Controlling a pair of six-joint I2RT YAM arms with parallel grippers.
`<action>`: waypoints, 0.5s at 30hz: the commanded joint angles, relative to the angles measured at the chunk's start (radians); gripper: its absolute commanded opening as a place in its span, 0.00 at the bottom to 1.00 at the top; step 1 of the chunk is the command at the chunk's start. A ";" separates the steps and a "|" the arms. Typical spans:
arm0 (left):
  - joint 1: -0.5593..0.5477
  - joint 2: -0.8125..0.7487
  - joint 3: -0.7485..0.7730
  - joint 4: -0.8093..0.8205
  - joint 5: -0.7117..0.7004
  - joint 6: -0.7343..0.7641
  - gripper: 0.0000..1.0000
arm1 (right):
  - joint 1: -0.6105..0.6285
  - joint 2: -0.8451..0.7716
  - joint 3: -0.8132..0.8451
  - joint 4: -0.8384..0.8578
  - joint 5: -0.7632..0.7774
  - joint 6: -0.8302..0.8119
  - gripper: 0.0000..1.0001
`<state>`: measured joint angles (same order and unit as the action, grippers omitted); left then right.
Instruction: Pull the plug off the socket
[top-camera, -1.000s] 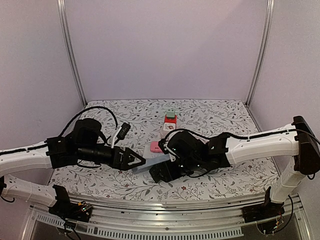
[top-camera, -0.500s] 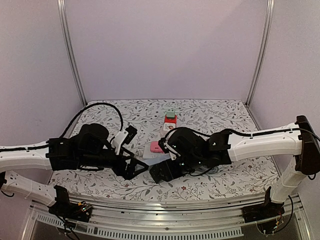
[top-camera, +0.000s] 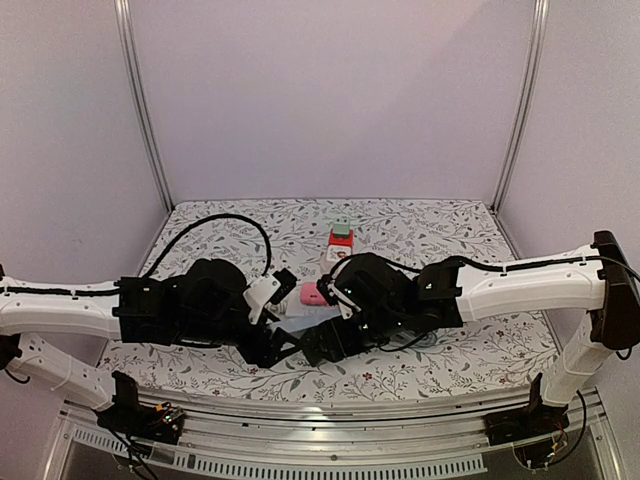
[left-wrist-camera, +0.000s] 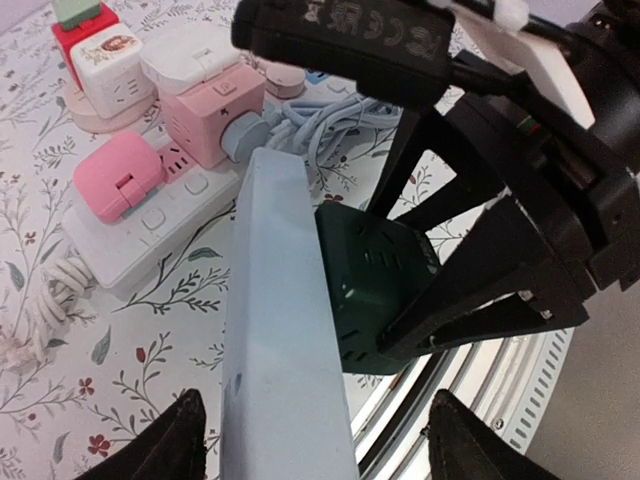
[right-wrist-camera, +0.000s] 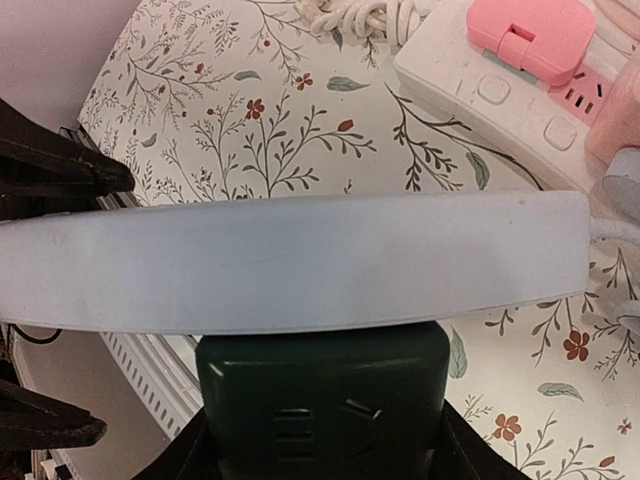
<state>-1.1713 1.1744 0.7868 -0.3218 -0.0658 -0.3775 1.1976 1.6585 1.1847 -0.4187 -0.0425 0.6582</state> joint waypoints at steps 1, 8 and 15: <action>-0.034 0.024 0.043 -0.043 -0.070 0.036 0.69 | 0.000 -0.038 0.027 -0.013 -0.003 0.018 0.19; -0.071 0.059 0.068 -0.081 -0.134 0.051 0.57 | 0.000 -0.034 0.030 -0.014 -0.006 0.019 0.20; -0.103 0.085 0.080 -0.093 -0.173 0.057 0.47 | 0.000 -0.031 0.033 -0.019 -0.007 0.021 0.20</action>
<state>-1.2411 1.2442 0.8444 -0.3885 -0.2085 -0.3321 1.1976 1.6581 1.1851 -0.4343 -0.0578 0.6575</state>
